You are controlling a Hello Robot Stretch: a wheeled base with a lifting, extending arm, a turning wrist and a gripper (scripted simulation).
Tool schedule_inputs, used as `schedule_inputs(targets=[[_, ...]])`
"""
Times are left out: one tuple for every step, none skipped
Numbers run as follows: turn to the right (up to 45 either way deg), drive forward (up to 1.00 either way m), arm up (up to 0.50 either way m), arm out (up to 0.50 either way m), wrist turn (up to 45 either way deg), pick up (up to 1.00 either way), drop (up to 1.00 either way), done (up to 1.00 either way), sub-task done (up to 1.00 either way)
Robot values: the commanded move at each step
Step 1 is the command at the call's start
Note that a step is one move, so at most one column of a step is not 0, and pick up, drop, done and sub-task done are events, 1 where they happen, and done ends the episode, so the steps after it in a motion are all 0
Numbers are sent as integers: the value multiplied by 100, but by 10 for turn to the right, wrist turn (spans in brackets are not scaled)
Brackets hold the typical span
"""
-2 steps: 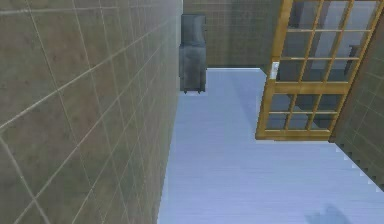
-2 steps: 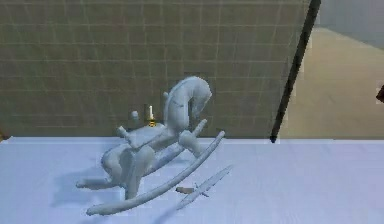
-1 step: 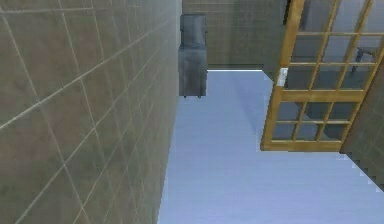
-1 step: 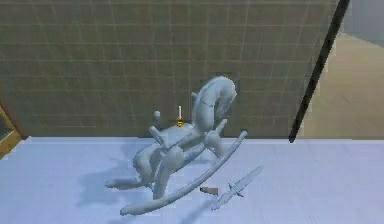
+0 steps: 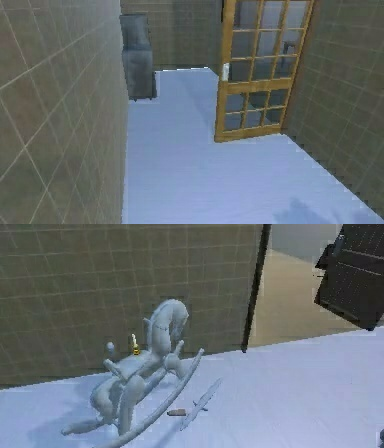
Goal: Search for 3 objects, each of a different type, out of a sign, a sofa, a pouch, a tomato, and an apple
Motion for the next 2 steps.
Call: schedule_inputs(targets=[[0, 100, 0, 0, 0, 0, 0, 0, 0], [0, 70, 0, 0, 0, 0, 0, 0, 0]])
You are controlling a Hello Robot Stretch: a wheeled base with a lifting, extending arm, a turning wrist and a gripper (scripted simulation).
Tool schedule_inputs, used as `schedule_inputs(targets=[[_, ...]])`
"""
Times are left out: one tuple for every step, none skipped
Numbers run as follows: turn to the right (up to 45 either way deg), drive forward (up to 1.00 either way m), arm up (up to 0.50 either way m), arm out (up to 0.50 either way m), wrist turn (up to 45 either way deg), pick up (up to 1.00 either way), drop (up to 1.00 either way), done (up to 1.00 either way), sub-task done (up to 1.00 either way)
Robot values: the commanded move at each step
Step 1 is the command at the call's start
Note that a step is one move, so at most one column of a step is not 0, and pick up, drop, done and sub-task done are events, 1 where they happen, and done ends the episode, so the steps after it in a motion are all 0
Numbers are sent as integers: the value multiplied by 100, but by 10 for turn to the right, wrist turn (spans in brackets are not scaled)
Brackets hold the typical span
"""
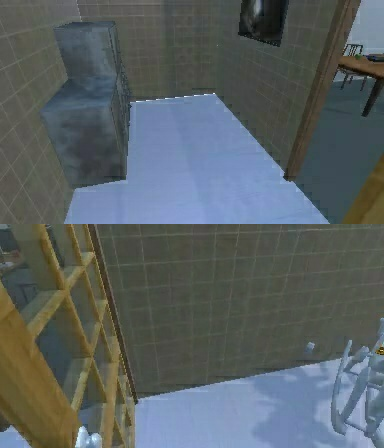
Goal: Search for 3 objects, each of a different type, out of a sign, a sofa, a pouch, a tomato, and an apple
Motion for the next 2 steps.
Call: schedule_inputs(targets=[[-90, 0, 0, 0, 0, 0, 0, 0, 0], [0, 75, 0, 0, 0, 0, 0, 0, 0]])
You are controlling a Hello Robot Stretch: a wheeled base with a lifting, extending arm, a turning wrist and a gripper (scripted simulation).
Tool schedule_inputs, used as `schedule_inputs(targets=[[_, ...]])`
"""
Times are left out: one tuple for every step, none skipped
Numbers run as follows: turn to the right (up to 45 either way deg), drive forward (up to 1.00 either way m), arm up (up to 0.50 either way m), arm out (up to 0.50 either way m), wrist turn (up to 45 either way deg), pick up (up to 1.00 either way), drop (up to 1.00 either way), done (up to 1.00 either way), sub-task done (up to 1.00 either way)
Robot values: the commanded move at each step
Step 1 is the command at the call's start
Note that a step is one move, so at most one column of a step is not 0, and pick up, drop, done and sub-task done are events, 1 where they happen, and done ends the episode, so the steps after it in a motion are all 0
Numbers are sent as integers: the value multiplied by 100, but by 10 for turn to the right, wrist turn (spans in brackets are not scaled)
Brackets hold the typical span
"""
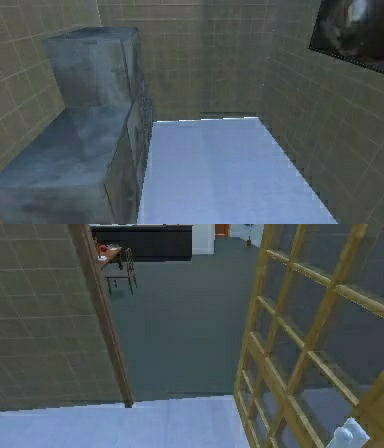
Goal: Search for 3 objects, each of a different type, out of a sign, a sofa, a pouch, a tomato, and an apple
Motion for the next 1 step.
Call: schedule_inputs(targets=[[450, 0, 0, 0, 0, 0, 0, 0, 0]])
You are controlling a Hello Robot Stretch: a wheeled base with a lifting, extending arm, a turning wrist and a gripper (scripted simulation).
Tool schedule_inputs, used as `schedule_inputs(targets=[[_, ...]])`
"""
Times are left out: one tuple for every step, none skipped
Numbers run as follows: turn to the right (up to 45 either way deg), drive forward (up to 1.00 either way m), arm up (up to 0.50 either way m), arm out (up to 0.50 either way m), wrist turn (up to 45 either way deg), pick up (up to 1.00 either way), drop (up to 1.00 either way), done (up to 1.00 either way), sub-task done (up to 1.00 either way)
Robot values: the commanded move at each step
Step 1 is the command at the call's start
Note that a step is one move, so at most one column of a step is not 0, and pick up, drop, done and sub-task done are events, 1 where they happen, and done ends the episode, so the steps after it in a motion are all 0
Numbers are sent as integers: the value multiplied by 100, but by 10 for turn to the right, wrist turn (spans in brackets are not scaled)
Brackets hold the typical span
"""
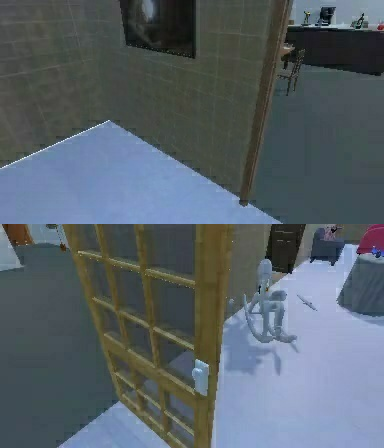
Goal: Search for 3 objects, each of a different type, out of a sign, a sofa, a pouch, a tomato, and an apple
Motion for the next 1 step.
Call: schedule_inputs(targets=[[390, 0, 0, 0, 0, 0, 0, 0, 0]])
